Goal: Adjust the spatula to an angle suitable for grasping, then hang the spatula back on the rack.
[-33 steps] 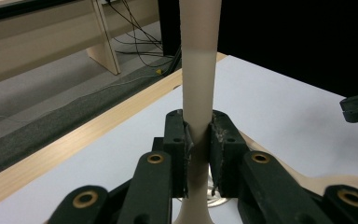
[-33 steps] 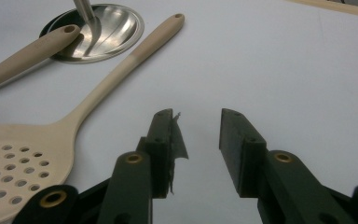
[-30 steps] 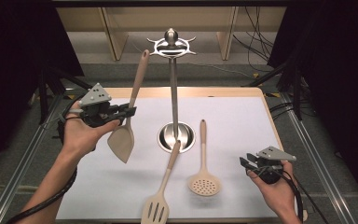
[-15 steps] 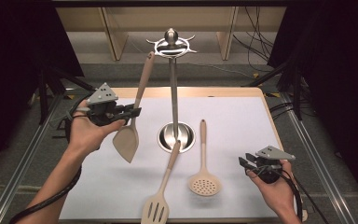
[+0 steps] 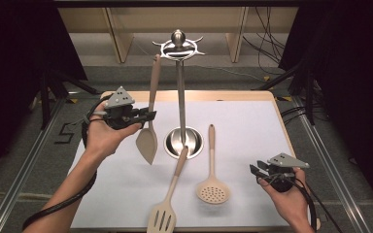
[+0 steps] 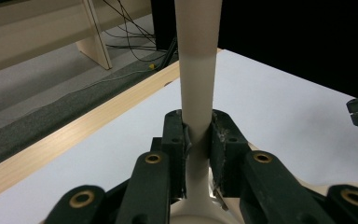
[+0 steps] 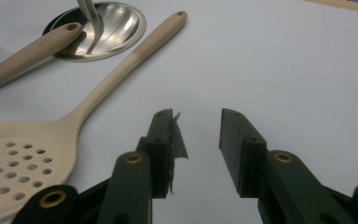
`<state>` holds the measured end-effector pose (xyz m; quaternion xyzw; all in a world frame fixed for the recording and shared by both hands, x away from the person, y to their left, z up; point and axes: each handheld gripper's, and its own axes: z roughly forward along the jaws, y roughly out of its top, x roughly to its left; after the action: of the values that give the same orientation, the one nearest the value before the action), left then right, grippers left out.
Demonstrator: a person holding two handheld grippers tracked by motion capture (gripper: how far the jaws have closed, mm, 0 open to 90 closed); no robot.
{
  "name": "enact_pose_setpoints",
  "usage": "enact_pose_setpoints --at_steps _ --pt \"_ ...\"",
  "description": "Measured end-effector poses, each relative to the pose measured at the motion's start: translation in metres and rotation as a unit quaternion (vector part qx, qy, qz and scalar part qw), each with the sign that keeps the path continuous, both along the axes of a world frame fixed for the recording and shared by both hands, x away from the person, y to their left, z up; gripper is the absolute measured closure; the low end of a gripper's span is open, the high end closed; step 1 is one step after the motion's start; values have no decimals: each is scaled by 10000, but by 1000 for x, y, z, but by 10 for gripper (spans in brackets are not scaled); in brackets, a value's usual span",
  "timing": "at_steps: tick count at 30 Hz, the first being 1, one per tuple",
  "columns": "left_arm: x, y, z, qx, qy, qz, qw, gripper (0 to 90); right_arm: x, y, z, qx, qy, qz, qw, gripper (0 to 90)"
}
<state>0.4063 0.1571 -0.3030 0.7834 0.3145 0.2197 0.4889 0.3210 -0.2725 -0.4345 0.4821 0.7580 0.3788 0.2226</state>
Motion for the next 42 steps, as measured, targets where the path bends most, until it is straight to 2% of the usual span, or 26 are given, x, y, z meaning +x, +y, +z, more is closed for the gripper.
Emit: enact_pose_setpoints --at_steps 4,9,14,15,19,21,22,23,25,26,27,29,31,32,33,34,35,36,37,39,41,42 --pt "1 -4 -1 15 -26 0 10000 760 1 0 -1 -12 -64 43 10000 659" --pt "-1 -4 -5 5 -37 -7 10000 705 1 0 -1 -32 -80 61 9999 659" --pt "-8 5 -7 -58 -94 -4 9999 677 1 -1 -1 -35 -90 61 9999 659" --pt "-9 6 -7 -53 -111 -2 9999 684 -1 2 -1 68 12 -35 10000 659" --pt "-13 12 -2 -104 -201 31 9997 722 -1 3 0 82 43 -41 9999 659" --pt "-15 15 3 -195 -312 102 9993 766 -1 2 1 21 54 -38 10000 659" --pt "-16 16 6 -240 -366 134 9990 783 0 2 1 12 21 -25 10000 659" --pt "-19 17 10 -361 -447 187 9982 824 1 0 1 -123 -95 51 9999 659" --pt "-21 18 14 -446 -518 243 9974 842 1 0 1 -119 -92 51 9999 659" --pt "-22 18 15 -496 -547 272 9969 866 0 2 0 31 18 -13 10000 659" --pt "-24 19 20 -584 -656 339 9956 891 0 2 1 7 -3 -5 10000 659" --pt "-27 19 22 -641 -606 424 9952 892 0 2 1 -2 3 -7 10000 659" --pt "-29 19 27 -769 -678 476 9936 893 -1 2 1 15 37 -23 10000 659" --pt "-28 19 30 -799 -800 423 9927 893 0 2 1 4 15 -19 10000 660" --pt "-30 18 33 -900 -743 457 9921 893 0 2 1 -5 4 -14 10000 659" --pt "-30 16 40 -1003 -812 421 9907 893 0 1 1 -23 -29 12 10000 659" --pt "-30 16 40 -1003 -812 421 9907 893 0 1 1 -23 -29 12 10000 659" --pt "-29 14 44 -1024 -926 386 9897 893 1 0 1 -124 -117 65 9998 659" --pt "-29 12 48 -1070 -892 404 9894 893 1 0 1 -124 -117 65 9998 659" --pt "-27 6 59 -1166 -986 379 9875 893 -1 2 1 29 0 -29 10000 660" --pt "-26 4 62 -1179 -1004 373 9872 893 -1 2 1 41 9 -43 10000 660" --pt "-25 1 65 -1190 -1043 362 9867 893 0 1 1 -15 -58 11 10000 660"
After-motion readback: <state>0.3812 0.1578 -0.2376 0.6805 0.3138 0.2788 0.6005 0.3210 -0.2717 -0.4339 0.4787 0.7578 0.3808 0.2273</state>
